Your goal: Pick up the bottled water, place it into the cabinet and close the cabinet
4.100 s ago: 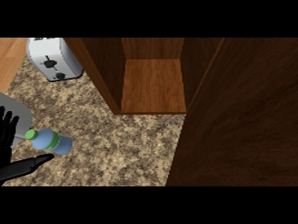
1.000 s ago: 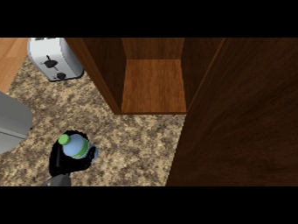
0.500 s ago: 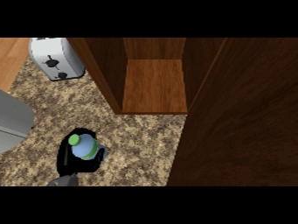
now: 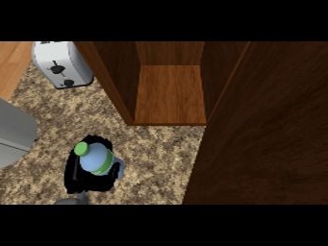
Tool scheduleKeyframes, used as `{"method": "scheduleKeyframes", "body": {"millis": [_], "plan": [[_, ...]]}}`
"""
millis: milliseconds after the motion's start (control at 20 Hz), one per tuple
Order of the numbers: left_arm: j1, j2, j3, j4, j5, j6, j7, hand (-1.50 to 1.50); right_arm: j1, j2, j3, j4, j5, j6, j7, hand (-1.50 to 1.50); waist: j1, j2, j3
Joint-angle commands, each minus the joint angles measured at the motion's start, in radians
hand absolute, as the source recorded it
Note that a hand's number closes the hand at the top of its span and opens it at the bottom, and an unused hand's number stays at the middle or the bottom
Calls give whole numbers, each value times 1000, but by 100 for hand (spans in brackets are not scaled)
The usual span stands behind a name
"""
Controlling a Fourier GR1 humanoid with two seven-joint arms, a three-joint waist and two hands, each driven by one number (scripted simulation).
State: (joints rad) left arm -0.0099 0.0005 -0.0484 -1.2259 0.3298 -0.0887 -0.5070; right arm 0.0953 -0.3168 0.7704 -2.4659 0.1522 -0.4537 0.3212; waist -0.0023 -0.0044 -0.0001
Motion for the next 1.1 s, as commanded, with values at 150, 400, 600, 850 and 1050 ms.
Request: {"method": "scheduleKeyframes", "body": {"millis": [150, 400, 600, 850, 1050], "plan": [[22, -1, -158, -265, 11, 183, 158, 150, 41, -23, 38, -128, 100, -14, 31, -150, -3, -2, 0], [-121, -1, -159, -264, -19, 282, 223, 150, 45, -77, -65, -141, -6, 25, 24, -150, -6, 2, 1], [-158, -1, -248, -220, 7, 376, 182, 150, 56, -30, 29, -100, 80, -6, 3, -150, -8, 3, 0], [-160, -1, -287, -276, -34, 428, 221, 150, 57, -46, -4, -133, 47, 5, -5, -150, -4, 2, 0], [-358, -1, -305, -164, 5, 566, 238, 150, 7, -11, 0, -89, 66, -4, 31, -150, -10, 4, -1]]}}
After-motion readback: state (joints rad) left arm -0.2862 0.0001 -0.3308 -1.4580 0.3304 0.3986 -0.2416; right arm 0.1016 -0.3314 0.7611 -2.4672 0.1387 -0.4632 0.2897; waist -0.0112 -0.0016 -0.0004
